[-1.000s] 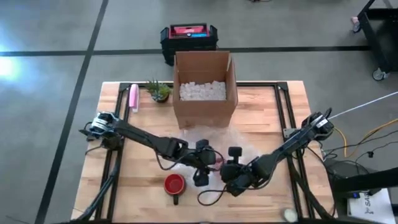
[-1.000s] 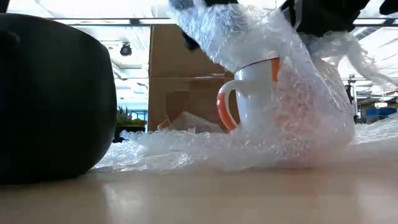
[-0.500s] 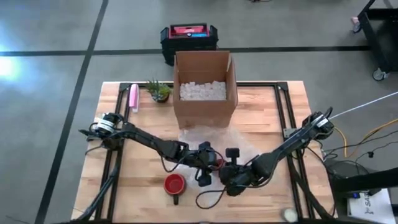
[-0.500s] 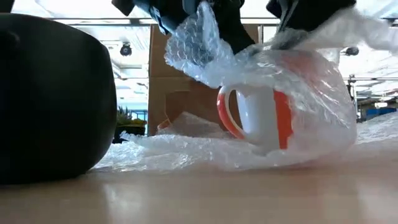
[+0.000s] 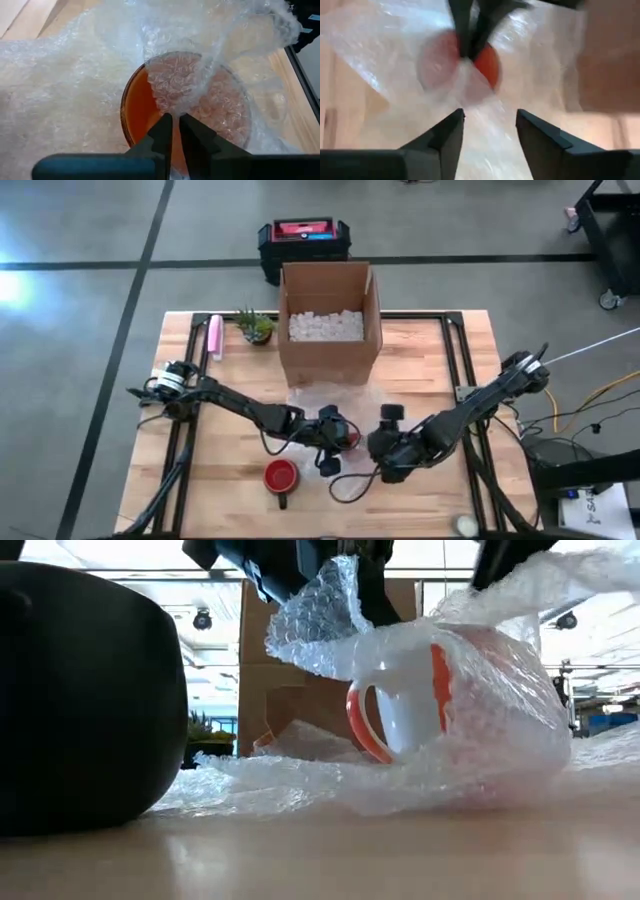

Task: Wrap mug
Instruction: Wrap the orange mug with the bubble wrap on top

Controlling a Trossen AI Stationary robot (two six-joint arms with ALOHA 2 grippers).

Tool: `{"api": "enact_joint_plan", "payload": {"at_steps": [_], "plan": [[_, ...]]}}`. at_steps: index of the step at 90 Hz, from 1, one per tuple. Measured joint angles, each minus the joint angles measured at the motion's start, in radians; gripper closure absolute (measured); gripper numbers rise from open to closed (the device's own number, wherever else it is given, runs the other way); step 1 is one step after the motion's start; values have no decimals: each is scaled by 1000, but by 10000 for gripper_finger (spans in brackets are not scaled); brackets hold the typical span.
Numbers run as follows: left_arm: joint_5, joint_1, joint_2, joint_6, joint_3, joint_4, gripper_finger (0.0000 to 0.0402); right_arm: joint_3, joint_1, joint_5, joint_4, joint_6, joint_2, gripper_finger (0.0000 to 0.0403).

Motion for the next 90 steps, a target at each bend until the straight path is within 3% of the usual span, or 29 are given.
{"api": "enact_joint_plan", "payload": {"at_steps": [8,19,35,47,59,76,90], "plan": [[0,0,0,0,0,0,381,-38,15,-2,-84,72,-61,223],[1,0,1,0,0,8,381,-158,41,-5,-7,139,-147,230],[1,0,1,0,0,14,381,-366,59,-40,499,9,-176,275],[1,0,1,0,0,15,381,-401,8,-67,778,-155,-114,339],[1,0,1,0,0,16,381,-351,-81,-172,717,-181,-28,395],[0,0,-7,0,0,12,381,-250,-147,-193,545,-202,89,386],[2,-5,-99,-19,1,-75,381,-187,-148,-193,479,-233,142,400]]}}
